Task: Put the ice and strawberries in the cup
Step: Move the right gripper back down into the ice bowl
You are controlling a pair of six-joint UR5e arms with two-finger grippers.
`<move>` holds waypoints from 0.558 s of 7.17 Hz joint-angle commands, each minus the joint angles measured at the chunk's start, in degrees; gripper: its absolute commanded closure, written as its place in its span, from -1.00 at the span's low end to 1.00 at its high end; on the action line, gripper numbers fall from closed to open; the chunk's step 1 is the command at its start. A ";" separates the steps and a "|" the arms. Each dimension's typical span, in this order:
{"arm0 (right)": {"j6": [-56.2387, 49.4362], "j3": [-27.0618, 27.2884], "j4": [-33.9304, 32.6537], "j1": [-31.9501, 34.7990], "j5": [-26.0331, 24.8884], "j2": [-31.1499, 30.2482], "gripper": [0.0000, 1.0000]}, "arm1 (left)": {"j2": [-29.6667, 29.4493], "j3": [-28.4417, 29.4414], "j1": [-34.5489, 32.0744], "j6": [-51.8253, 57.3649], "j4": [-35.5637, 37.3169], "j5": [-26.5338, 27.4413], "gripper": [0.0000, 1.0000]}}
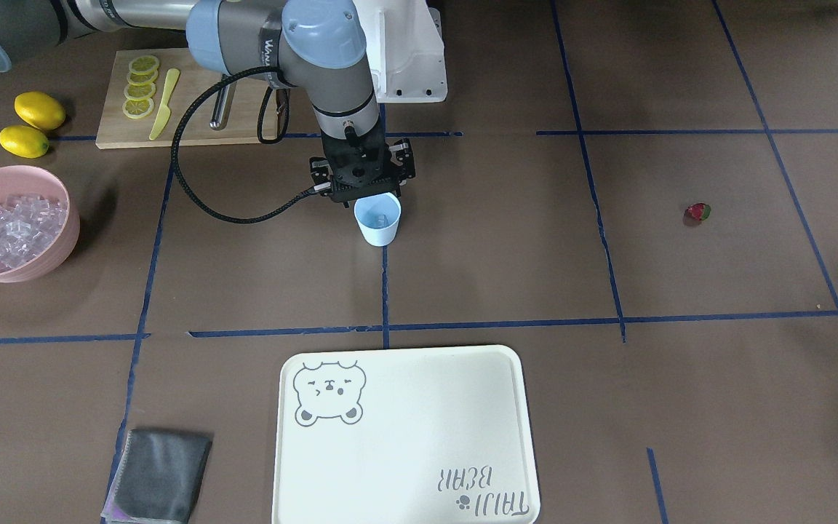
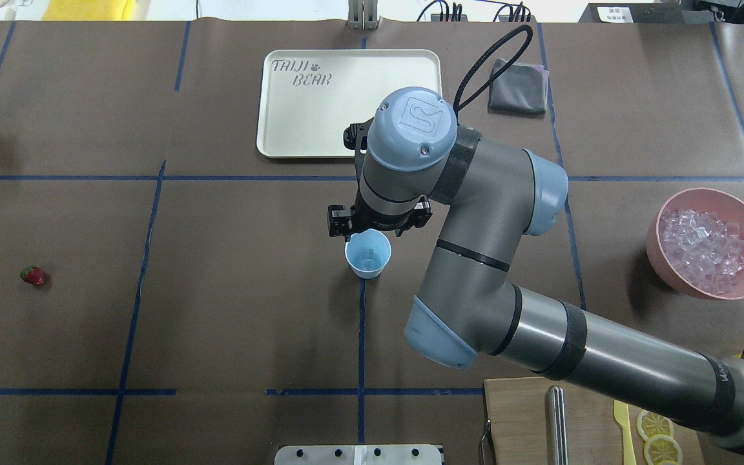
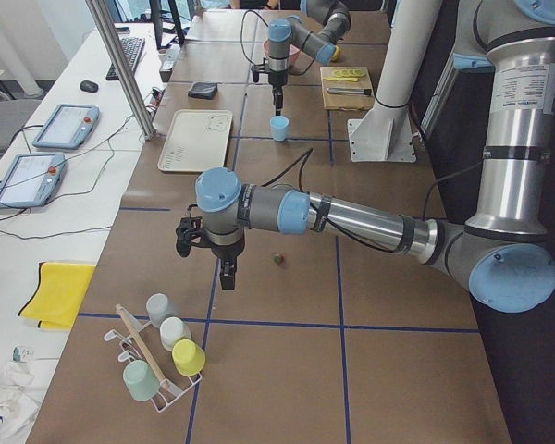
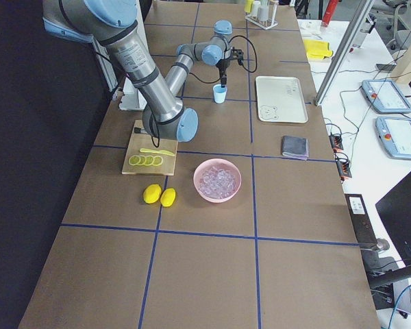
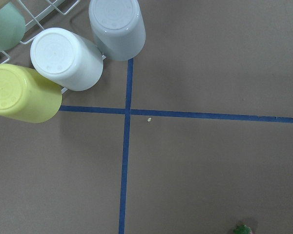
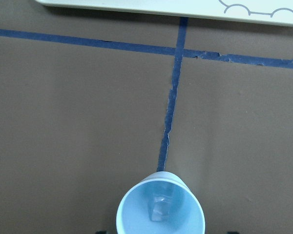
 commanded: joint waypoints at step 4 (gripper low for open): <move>-8.46 13.39 -0.63 12.20 8.61 -14.29 -0.97 | 0.00 -0.26 0.13 0.00 0.00 0.00 -1.00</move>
